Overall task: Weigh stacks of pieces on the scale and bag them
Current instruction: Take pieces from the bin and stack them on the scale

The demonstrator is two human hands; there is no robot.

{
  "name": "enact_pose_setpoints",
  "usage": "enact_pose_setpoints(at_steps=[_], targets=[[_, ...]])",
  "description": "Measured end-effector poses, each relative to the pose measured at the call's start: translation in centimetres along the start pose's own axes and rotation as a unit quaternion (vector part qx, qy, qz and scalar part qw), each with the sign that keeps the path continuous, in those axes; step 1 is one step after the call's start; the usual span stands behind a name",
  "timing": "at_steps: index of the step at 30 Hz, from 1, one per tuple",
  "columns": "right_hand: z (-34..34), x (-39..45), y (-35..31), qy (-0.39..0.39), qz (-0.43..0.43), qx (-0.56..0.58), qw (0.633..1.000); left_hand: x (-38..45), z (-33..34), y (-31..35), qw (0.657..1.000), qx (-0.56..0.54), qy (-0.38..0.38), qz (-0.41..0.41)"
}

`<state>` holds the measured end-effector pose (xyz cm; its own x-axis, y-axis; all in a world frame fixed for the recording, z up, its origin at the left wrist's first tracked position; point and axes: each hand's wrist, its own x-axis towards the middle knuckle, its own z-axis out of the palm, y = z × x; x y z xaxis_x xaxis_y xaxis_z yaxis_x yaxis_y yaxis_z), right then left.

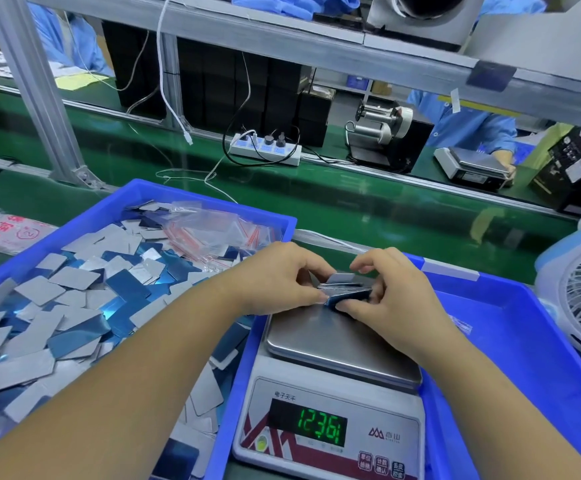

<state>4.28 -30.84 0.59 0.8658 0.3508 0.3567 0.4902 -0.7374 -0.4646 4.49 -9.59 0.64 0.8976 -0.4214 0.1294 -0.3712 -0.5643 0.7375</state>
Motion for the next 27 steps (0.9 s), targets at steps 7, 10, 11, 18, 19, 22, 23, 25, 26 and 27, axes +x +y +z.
enact_pose_setpoints(at_steps=[7, 10, 11, 18, 19, 22, 23, 25, 26, 27], targets=[[0.4, 0.0, -0.7, 0.006, 0.009, -0.012, 1.000, 0.1, 0.4, -0.1, 1.000, -0.002, 0.002, 0.002], [0.2, 0.1, -0.9, -0.006, 0.020, 0.007, 1.000, 0.3, 1.0, 0.0, 0.999, 0.023, 0.033, 0.020], [-0.1, 0.1, -0.8, -0.028, 0.025, 0.013, 0.999, 0.4, 1.1, 0.0, 0.999, 0.026, 0.034, 0.022], [-1.2, 0.1, -0.1, -0.014, -0.001, 0.098, 0.995, 0.6, 1.2, 0.0, 0.998, 0.055, 0.043, 0.009], [-1.0, 0.2, -0.2, -0.006, -0.010, 0.100, 0.995, 0.6, 1.3, 0.0, 0.997, 0.062, 0.042, 0.006], [-0.6, 0.2, -0.2, 0.008, -0.015, 0.086, 0.996, 0.7, 1.2, 0.0, 0.996, 0.075, 0.041, -0.007], [-0.7, 0.3, 0.0, 0.016, -0.003, 0.092, 0.996, 0.7, 1.2, -0.1, 0.996, 0.075, 0.043, -0.013], [-1.2, 0.4, 0.6, 0.031, 0.033, 0.117, 0.992, 0.8, 1.1, -0.1, 0.996, 0.076, 0.043, -0.022], [-1.4, 0.4, 0.9, 0.030, 0.050, 0.129, 0.990, 0.8, 1.1, -0.2, 0.996, 0.077, 0.043, -0.025], [-1.5, 0.4, 1.1, 0.021, 0.065, 0.132, 0.989, 0.9, 1.1, -0.2, 0.996, 0.079, 0.043, -0.028]])
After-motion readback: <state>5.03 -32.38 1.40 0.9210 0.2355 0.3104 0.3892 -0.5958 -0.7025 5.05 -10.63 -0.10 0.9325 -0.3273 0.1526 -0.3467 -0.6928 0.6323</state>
